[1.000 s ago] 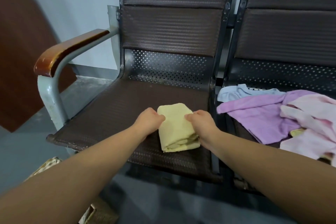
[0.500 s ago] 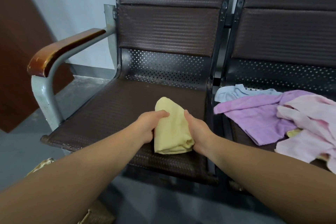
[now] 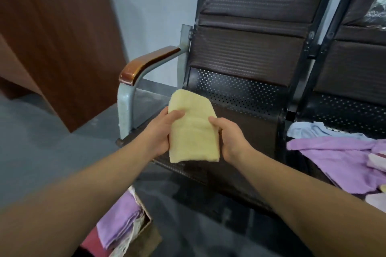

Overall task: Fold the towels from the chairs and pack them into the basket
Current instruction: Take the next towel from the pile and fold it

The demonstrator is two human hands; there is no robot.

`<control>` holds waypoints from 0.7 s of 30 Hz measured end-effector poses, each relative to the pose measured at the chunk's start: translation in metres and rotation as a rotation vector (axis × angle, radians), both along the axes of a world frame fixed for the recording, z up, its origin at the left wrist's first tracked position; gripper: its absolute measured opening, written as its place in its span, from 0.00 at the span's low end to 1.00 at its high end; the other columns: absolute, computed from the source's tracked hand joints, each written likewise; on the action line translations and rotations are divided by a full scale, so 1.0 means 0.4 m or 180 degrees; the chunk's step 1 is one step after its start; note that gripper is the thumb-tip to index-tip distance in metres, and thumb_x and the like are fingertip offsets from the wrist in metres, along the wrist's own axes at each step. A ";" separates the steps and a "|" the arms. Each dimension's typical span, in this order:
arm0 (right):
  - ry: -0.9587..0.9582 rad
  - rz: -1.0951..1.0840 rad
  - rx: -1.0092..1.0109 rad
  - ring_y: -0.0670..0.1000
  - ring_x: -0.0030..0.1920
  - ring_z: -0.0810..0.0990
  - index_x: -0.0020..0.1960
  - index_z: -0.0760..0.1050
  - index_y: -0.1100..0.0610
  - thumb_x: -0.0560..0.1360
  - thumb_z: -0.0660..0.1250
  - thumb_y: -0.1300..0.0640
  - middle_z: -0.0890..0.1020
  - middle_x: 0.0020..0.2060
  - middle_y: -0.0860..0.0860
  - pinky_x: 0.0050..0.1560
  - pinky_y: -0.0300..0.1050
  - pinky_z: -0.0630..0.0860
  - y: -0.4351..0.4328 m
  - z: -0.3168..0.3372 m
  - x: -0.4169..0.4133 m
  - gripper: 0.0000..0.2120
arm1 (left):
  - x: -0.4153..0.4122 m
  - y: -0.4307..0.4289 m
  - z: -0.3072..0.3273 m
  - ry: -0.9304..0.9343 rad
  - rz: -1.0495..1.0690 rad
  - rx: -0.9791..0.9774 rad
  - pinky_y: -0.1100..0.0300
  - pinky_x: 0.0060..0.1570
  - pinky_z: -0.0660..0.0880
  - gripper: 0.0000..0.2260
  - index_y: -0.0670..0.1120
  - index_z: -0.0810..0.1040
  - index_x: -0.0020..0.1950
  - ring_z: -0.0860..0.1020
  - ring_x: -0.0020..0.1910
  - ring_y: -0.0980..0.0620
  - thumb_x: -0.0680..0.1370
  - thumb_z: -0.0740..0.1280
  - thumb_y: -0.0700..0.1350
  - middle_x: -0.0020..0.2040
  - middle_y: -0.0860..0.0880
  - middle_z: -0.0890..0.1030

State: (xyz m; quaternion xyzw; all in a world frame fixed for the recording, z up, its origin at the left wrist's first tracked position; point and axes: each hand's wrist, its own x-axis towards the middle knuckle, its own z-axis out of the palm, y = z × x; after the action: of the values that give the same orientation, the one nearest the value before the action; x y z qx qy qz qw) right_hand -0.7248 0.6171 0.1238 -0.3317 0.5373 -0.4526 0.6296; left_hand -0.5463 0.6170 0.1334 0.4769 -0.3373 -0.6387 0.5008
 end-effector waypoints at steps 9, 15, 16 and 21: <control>-0.0129 0.0960 -0.0256 0.59 0.53 0.83 0.54 0.76 0.59 0.78 0.70 0.57 0.84 0.52 0.57 0.56 0.63 0.80 0.029 0.024 0.400 0.07 | 0.398 0.154 0.045 -0.0152 0.0686 -0.0094 0.46 0.50 0.81 0.15 0.51 0.73 0.68 0.82 0.57 0.43 0.81 0.63 0.42 0.59 0.44 0.83; 0.0483 0.1778 -0.0543 0.51 0.38 0.76 0.44 0.75 0.56 0.74 0.73 0.58 0.78 0.38 0.52 0.38 0.47 0.72 0.107 -0.074 0.688 0.07 | 0.675 0.363 -0.089 -0.0422 0.1335 0.0120 0.50 0.46 0.82 0.17 0.52 0.73 0.69 0.83 0.56 0.46 0.82 0.62 0.39 0.62 0.46 0.82; 0.0542 0.1858 -0.0543 0.51 0.37 0.75 0.44 0.75 0.56 0.74 0.74 0.59 0.78 0.36 0.51 0.38 0.46 0.71 0.124 -0.099 0.725 0.07 | 0.702 0.401 -0.120 -0.0474 0.1445 0.0237 0.50 0.44 0.82 0.17 0.52 0.73 0.69 0.83 0.55 0.46 0.81 0.62 0.39 0.63 0.45 0.82; 0.0886 0.2481 -0.0359 0.53 0.43 0.81 0.47 0.75 0.52 0.72 0.75 0.60 0.84 0.47 0.54 0.47 0.52 0.79 0.233 -0.259 0.860 0.09 | 0.788 0.580 -0.265 -0.0558 0.1773 0.0859 0.50 0.43 0.81 0.16 0.53 0.76 0.66 0.83 0.52 0.47 0.80 0.66 0.41 0.58 0.47 0.83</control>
State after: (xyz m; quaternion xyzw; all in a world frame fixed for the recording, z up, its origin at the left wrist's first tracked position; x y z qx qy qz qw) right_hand -0.3808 0.7102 0.0203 -0.6022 0.4259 -0.1599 0.6560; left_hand -0.2310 0.8492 0.0273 0.6661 -0.1480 -0.4726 0.5577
